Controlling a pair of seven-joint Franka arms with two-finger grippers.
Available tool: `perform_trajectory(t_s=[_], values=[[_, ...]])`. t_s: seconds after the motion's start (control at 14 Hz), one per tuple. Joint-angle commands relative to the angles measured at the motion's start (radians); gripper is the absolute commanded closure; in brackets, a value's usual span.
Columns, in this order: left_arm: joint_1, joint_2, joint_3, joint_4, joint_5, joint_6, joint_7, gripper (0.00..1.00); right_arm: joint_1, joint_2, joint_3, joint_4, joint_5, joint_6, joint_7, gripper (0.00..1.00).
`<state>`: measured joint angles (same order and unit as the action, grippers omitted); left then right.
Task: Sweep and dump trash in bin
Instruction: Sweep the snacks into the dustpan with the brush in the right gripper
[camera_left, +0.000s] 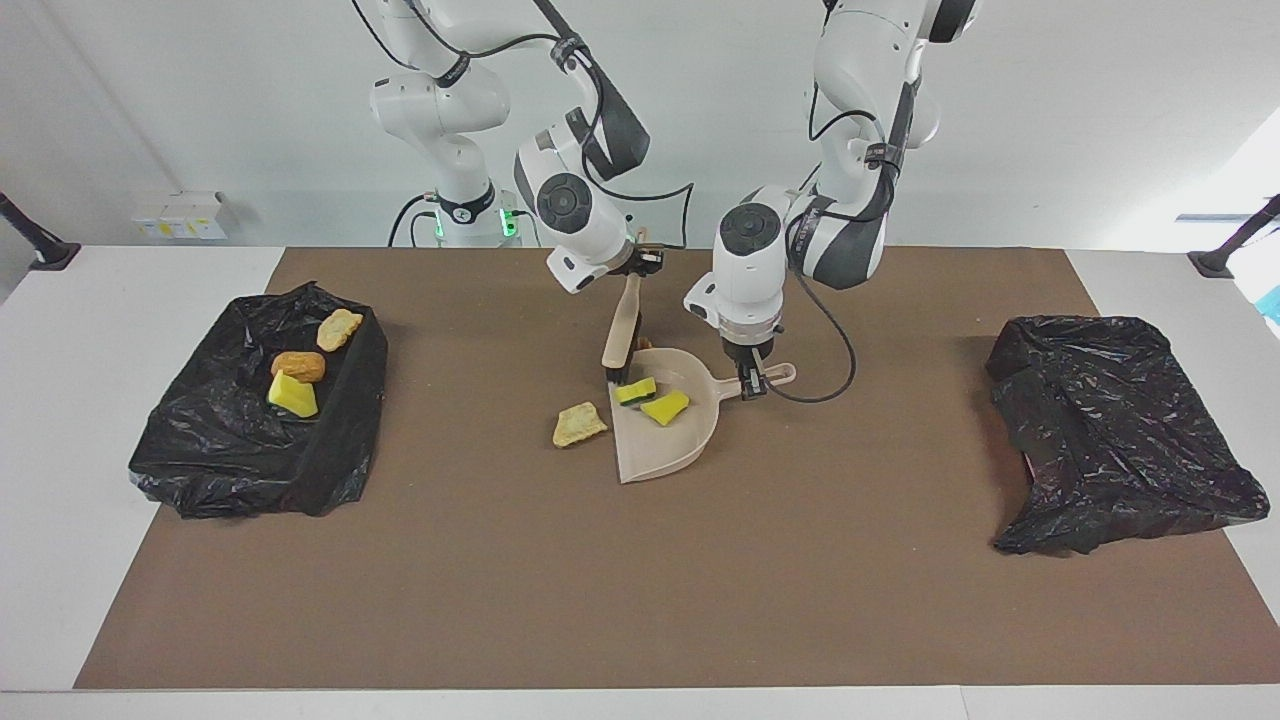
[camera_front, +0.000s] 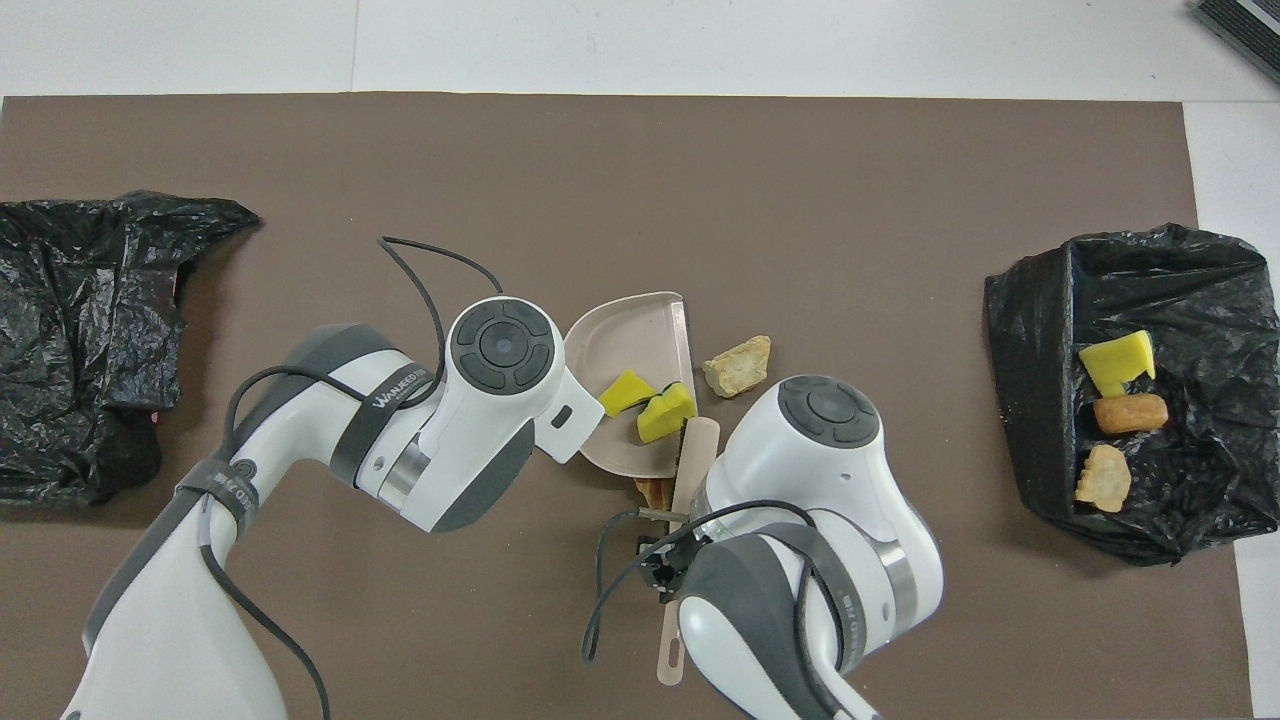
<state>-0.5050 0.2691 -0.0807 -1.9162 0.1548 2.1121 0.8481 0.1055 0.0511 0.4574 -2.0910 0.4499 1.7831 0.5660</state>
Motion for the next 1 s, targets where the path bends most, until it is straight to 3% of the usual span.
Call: perform_trajectory(t_s=[0.0, 0.21, 0.57, 0.93], values=[[0.036, -0.01, 0.002, -0.04, -0.003, 0.026, -0.001, 1.0, -0.072, 0.01, 0.004, 0.135, -0.165, -0.183, -0.024, 1.0], [0.062, -0.008, 0.001, -0.04, -0.008, 0.023, 0.0, 1.0, -0.09, 0.021, 0.001, 0.152, -0.423, -0.205, -0.235, 1.0], [0.049, -0.004, 0.004, -0.027, -0.031, 0.0, -0.108, 1.0, -0.161, 0.139, 0.007, 0.158, -0.698, -0.062, -0.503, 1.0], [-0.009, -0.014, 0.004, -0.035, -0.021, -0.001, -0.112, 1.0, -0.079, 0.199, 0.01, 0.086, -0.639, 0.035, -0.491, 1.0]])
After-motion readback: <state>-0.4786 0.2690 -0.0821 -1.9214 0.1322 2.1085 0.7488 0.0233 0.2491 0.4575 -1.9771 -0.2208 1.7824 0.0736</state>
